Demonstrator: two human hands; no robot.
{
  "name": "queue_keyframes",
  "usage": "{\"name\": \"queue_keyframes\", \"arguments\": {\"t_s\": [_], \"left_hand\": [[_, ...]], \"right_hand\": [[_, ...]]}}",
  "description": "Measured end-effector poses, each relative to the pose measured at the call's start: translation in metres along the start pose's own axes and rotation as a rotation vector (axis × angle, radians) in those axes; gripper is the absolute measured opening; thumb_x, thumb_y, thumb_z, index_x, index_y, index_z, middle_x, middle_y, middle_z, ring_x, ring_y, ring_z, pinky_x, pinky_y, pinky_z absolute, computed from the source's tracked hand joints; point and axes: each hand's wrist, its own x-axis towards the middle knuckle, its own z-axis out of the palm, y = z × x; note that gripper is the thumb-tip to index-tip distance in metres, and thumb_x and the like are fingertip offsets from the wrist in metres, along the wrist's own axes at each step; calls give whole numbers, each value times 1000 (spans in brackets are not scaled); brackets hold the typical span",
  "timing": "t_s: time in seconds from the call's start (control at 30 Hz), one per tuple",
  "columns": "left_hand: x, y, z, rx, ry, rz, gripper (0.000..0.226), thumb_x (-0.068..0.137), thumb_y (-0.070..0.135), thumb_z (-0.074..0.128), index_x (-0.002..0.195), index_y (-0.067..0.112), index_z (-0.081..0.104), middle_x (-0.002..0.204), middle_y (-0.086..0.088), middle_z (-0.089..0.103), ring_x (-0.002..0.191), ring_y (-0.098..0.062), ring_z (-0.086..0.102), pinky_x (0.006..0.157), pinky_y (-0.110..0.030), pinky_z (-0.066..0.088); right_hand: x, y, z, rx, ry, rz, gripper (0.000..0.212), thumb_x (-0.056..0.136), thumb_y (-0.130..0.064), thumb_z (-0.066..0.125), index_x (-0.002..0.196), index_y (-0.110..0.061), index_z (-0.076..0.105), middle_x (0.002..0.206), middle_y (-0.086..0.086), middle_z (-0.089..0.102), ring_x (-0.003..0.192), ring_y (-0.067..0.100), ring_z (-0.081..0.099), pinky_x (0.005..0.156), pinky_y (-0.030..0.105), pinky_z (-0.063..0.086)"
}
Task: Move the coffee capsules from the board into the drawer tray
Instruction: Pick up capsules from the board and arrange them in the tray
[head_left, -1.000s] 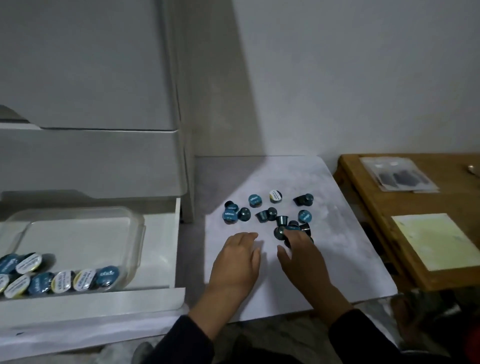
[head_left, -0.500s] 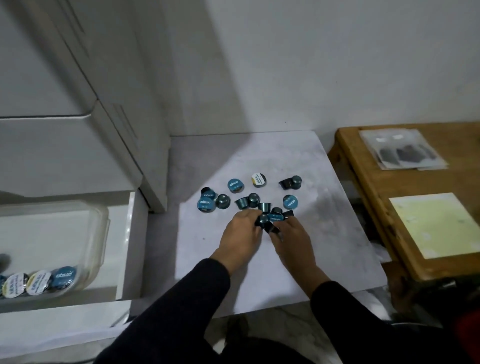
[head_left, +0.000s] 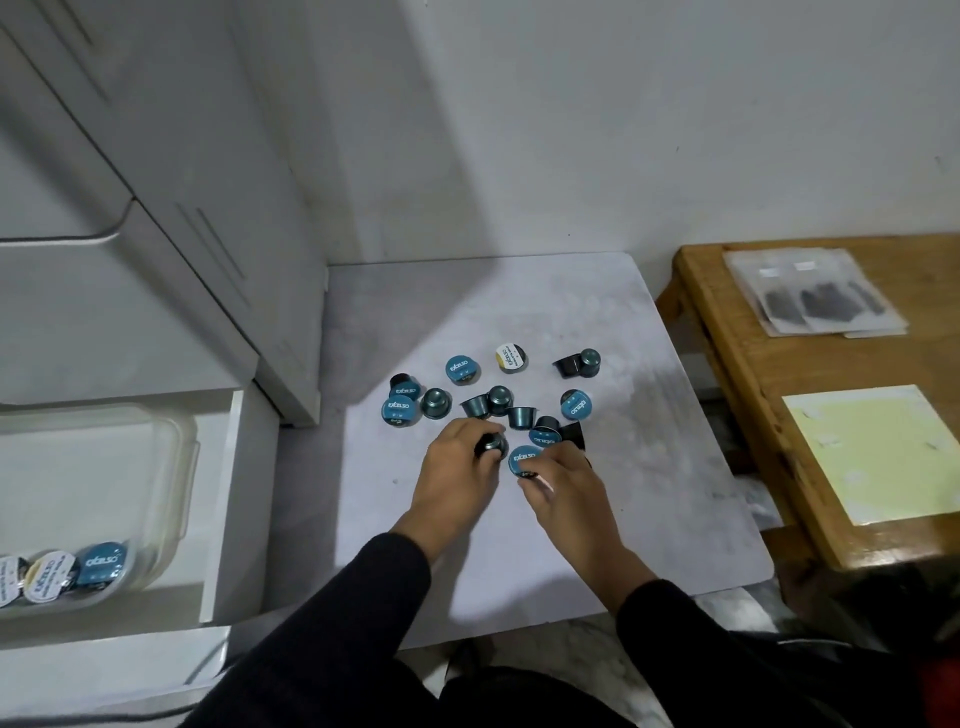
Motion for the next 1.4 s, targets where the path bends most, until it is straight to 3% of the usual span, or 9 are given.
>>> {"name": "queue_keyframes", "arguments": {"t_s": [0.1,0.23,0.33,0.43,0.57,0.7,0.87,1.13,1.4], "left_hand": [[-6,-4,-4,-123,72,-118,23,84,14,60,105,21,66,105,5,64,98,-9,59,87,-7,36],[-14,-9,-9,-234,130,-258,17,89,20,57,103,23,65,100,9,68,92,-4,60,72,3,36],[-16,-15,-12,-236,184,-323,19,91,23,54,106,21,65,101,6,70,94,-8,61,78,-6,36],[-16,-15,-14,-187,214,-313,23,88,32,59,107,21,65,104,5,67,98,-10,60,86,-17,41],[-16,-10,-13,-141,218,-278,28,77,33,71,102,22,68,102,10,60,91,-4,55,81,-13,37],[-18,-10,-14,-164,234,-271,15,80,25,68,94,22,72,99,6,64,90,-8,58,81,-14,39],[-22,-16,-19,-164,248,-304,17,85,22,64,99,23,73,101,4,62,90,-6,55,83,-10,32],[-33,-14,-28,-302,280,-392,18,86,14,62,96,23,74,96,6,69,88,-5,60,74,6,35],[-40,10,-62,-520,325,-327,23,84,7,62,84,26,75,83,11,74,81,-10,70,81,-23,54]], "right_hand": [[2,-1,0,-4,-2,13,16,71,-10,77,85,-9,69,85,9,61,76,22,61,64,19,45],[8,-2,2,23,19,21,17,68,-6,79,82,-7,68,83,11,61,74,24,63,64,20,46],[13,-3,4,46,34,36,20,65,-1,79,81,-6,67,83,14,61,70,27,62,61,25,50],[17,-3,4,53,19,57,22,64,1,78,82,-5,67,87,16,60,69,28,62,62,27,51],[24,-5,4,38,-41,164,19,74,-6,71,93,-7,69,99,15,60,83,28,61,72,35,55],[32,-8,2,1,-124,242,19,81,-14,62,99,-12,69,102,9,63,98,22,56,75,22,42],[36,-15,-5,49,-197,274,18,77,-12,61,91,-11,72,92,8,71,87,19,60,62,22,39],[34,-24,-11,242,-186,359,20,81,-5,60,91,-13,74,93,5,73,74,6,56,64,-4,35],[48,-52,-37,637,-61,445,18,82,4,58,89,-3,73,73,6,68,52,-3,56,53,4,39]]}}
